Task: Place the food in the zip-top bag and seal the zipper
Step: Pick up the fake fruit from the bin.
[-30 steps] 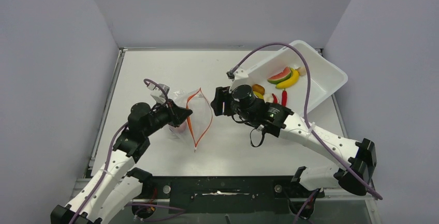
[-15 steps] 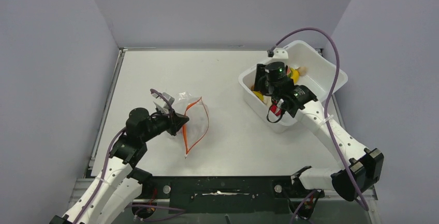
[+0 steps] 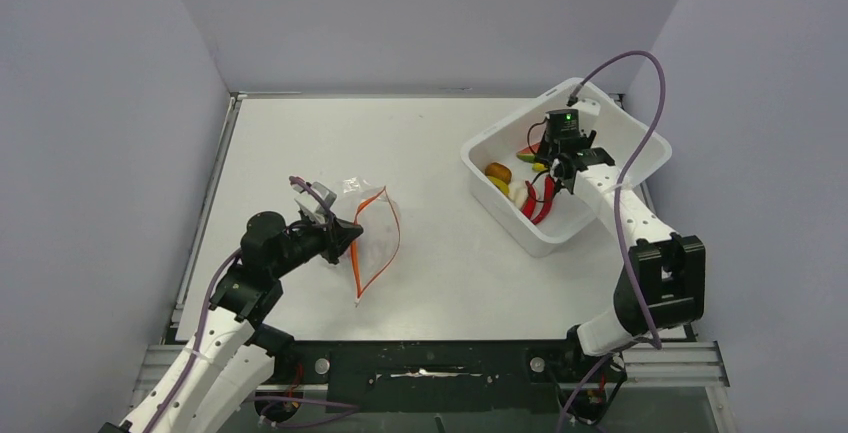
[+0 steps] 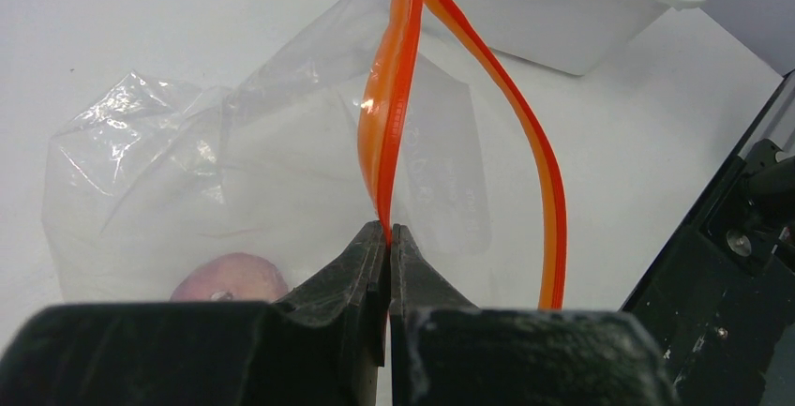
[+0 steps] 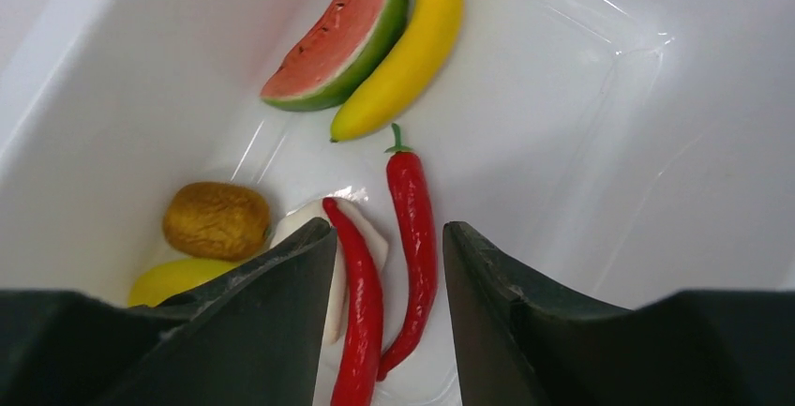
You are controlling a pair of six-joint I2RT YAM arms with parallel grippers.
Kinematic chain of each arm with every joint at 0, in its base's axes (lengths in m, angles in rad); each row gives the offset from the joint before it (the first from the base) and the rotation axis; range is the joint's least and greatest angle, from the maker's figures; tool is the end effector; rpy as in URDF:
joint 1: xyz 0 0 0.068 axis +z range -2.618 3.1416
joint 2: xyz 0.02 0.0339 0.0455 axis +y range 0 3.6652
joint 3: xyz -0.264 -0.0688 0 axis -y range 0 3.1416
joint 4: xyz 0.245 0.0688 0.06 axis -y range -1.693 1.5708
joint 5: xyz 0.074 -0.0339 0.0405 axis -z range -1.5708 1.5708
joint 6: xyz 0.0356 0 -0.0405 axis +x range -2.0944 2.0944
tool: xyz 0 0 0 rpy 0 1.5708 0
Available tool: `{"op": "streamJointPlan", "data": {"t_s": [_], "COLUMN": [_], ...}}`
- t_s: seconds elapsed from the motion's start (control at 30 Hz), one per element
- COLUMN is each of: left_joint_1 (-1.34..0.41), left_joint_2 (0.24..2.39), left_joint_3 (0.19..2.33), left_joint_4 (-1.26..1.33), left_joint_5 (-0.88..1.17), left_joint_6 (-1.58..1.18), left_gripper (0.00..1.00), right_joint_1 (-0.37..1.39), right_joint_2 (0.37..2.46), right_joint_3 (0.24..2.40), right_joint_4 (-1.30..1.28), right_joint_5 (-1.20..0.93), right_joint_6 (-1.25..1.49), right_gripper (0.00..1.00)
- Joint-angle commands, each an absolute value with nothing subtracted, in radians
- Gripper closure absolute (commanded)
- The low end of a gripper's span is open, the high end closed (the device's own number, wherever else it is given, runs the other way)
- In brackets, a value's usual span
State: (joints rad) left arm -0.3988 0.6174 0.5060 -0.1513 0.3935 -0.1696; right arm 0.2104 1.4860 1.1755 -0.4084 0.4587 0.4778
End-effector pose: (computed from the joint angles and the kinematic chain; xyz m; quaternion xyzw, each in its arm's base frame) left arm 0.1404 -0.0740 0.2710 0.2072 0.7596 -0.3162 0.5292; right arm 0.3250 0.0533 0.2891 0.2113 0.8664 -0.0592 0.4486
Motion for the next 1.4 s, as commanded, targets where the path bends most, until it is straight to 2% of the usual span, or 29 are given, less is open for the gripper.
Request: {"op": "streamJointPlan", "data": {"t_s": [0.0, 0.23, 0.53, 1.37], "left_joint_1": [-0.402, -0.402, -0.402, -0.403], "left_joint_2": [0.608, 0.58, 0.568, 0.556], "left_joint_3": [0.524, 0.519, 0.519, 0.515], "left_joint_4": [-0.137, -0.143, -0.146, -0.144], "left_joint_5": [0.385, 0.379, 0.372, 0.377], "left_joint_6": [-0.137, -0.127, -0.121, -0.115], "left_gripper": [1.0, 1.0, 1.0, 1.0], "right_joint_1": [0.145, 0.053, -0.006, -0.03], "right_joint_2": [1.546, 1.662, 1.831, 2.055], "right_joint_3": [1.221, 1.241, 1.353, 1.413], "right_joint_4": [-0.299, -0.202, -0.2, -0.18], "right_joint_5": [0.485, 0.457, 0.403, 0.383], "right_joint_6": [0.531, 0.614, 0.689, 0.78], "right_gripper": [0.54, 0.55, 0.55, 0.53]}}
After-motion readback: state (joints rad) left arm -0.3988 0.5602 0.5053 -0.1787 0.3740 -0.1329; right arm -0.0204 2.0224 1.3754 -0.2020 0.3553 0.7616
